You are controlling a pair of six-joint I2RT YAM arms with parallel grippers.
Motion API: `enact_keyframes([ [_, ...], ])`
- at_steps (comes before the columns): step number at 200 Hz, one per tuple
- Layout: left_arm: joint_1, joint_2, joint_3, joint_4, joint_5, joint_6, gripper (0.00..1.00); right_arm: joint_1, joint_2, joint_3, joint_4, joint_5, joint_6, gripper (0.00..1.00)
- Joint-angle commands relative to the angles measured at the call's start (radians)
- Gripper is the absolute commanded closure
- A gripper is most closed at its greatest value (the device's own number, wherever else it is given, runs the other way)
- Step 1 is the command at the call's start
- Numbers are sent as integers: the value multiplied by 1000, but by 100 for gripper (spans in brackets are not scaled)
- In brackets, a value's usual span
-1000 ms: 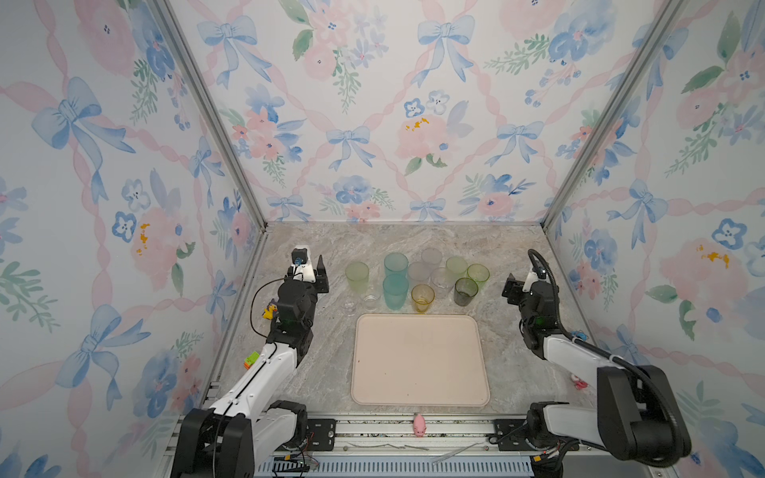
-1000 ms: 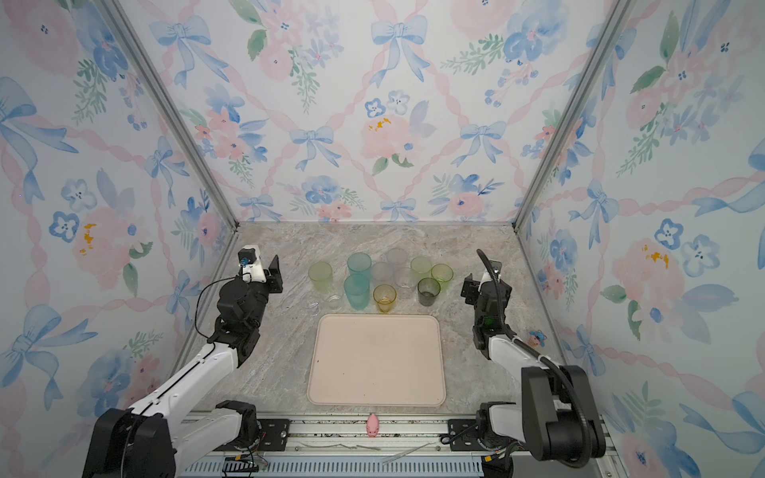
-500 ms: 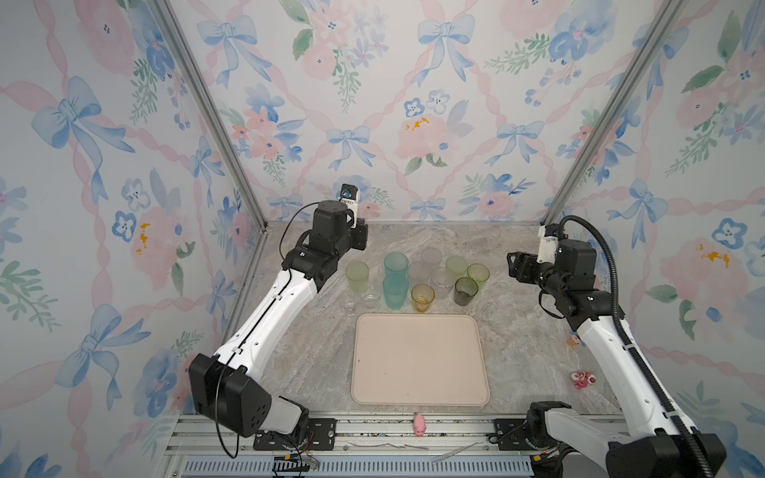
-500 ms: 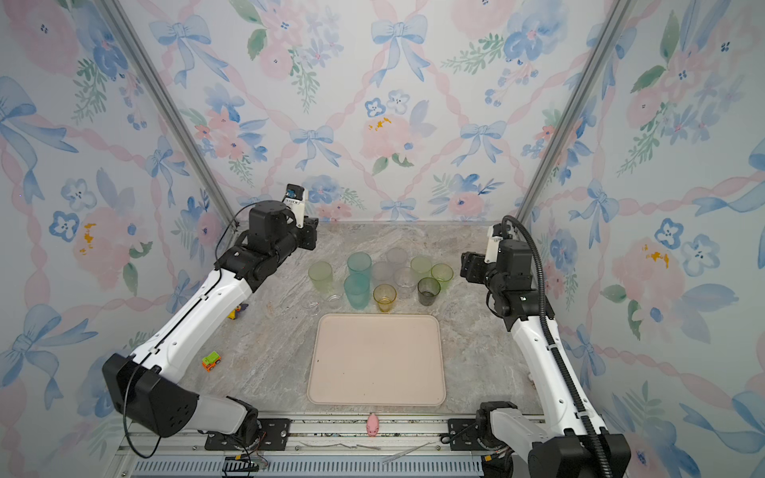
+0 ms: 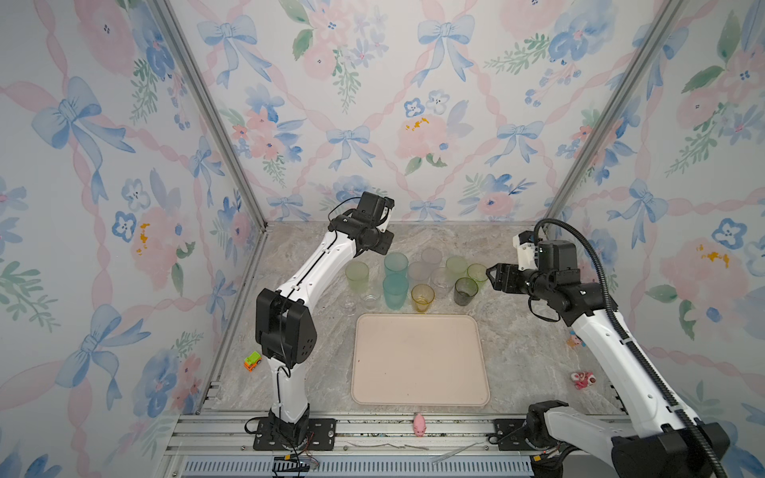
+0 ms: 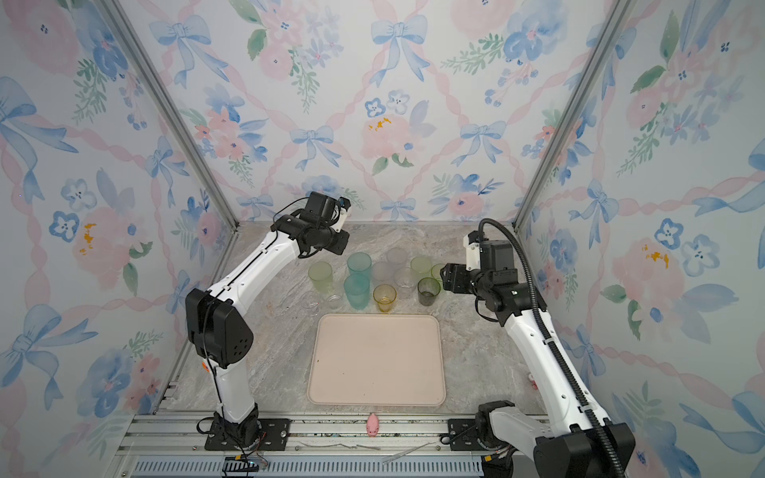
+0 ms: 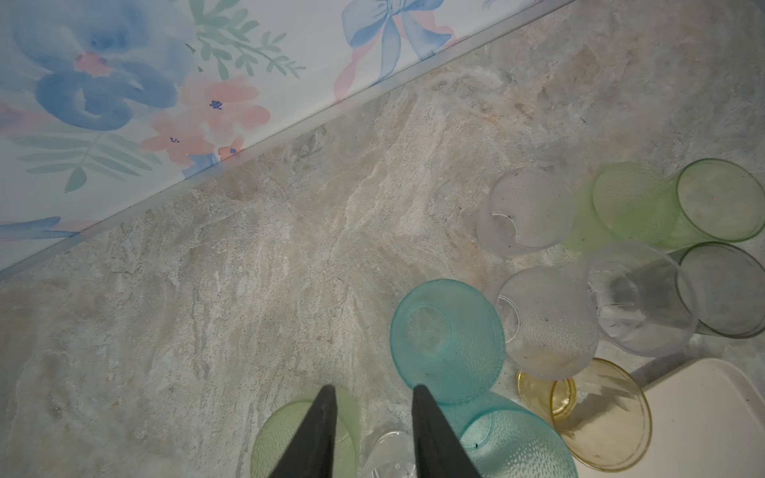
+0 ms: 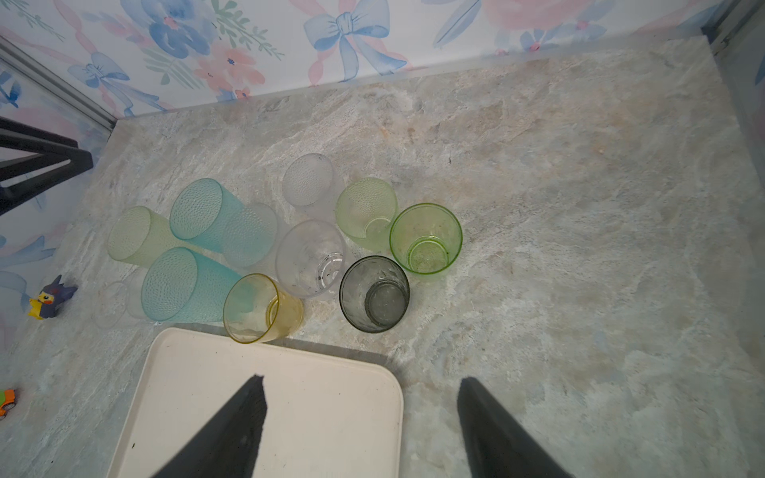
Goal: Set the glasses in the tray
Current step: 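Raise both arms and move the left gripper over the teal cup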
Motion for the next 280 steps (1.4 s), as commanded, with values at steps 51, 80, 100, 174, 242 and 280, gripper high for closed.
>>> enact_keyframes([
  [51, -2, 169, 169, -190, 65, 28, 66, 18, 12, 34, 9, -21, 8, 24],
  [80, -3, 196, 192, -208, 78, 28, 66, 17, 14, 29, 15, -17, 6, 24],
  [100, -1, 215, 202, -221, 82, 33, 65, 17, 17, 24, 20, -19, 9, 24],
  [174, 5, 267, 219, -230, 91, 36, 68, 17, 9, 4, 34, -20, 12, 23],
  [242, 14, 314, 247, -234, 88, 38, 70, 17, 3, -9, 40, -20, 8, 23],
  [280, 21, 335, 251, -235, 93, 38, 74, 15, 6, -16, 40, -17, 7, 23],
])
